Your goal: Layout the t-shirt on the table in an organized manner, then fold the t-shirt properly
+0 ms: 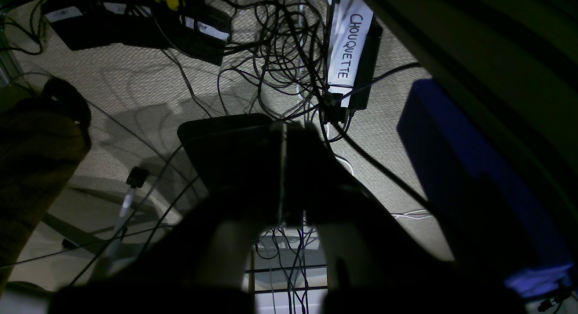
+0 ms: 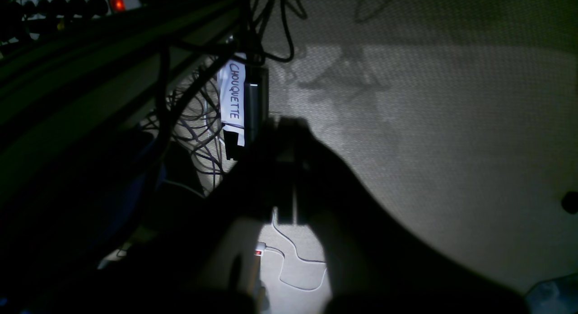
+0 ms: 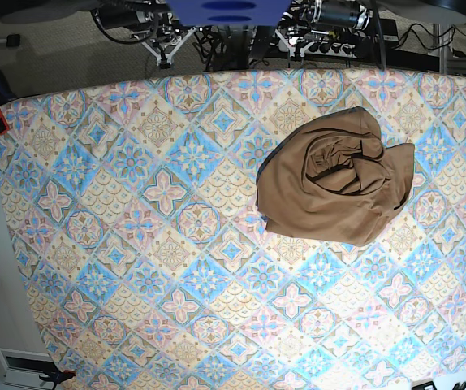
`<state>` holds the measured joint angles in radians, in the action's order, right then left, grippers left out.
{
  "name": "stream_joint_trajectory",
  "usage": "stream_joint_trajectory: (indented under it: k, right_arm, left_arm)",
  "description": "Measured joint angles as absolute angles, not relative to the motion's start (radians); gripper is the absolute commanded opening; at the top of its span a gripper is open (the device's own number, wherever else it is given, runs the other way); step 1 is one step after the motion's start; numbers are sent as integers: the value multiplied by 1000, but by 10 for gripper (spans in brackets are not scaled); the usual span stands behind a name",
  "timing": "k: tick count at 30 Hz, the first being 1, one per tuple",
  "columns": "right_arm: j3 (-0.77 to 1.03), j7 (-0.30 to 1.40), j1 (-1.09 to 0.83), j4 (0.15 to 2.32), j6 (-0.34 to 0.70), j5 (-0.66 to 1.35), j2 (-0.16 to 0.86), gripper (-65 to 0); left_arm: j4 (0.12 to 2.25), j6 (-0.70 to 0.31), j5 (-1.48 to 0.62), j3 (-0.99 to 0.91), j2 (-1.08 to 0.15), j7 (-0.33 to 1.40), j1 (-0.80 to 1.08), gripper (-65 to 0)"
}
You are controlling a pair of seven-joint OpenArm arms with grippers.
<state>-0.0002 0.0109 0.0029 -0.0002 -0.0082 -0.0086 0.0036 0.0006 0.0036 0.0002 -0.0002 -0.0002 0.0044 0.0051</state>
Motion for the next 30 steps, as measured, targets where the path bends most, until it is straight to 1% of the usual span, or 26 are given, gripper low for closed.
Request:
stream_joint_trajectory:
  k: [6,8,11,17,21,24,28,30]
  right_arm:
    - [6,3,2,6,-8,-9,6,-650]
    - [19,-38,2,7,-8,-8,6,-650]
    - [94,-128,0,3,10,-13,22,-650]
    - [199,-300,-39,14,-9,-5,105,-650]
    - [210,-406,-117,5,-2,-9,88,-650]
    - [210,-499,-162,1,7,-11,71,-650]
    - [210,-657,-194,6,0,-9,89,-650]
    - [210,-764,-215,7,0,-5,95,-650]
  left_arm:
    - [1,1,0,0,-17,0,6,-650]
    - [1,1,0,0,-21,-9,6,-650]
    - [1,-1,0,0,-40,-105,17,-650]
    - [2,0,3,0,-73,-295,71,-650]
    - [1,1,3,0,-81,-391,110,-650]
    - [1,1,3,0,-81,-507,136,-650]
    - [5,1,3,0,-81,-757,197,-650]
    - [4,0,4,0,-81,-899,248,-650]
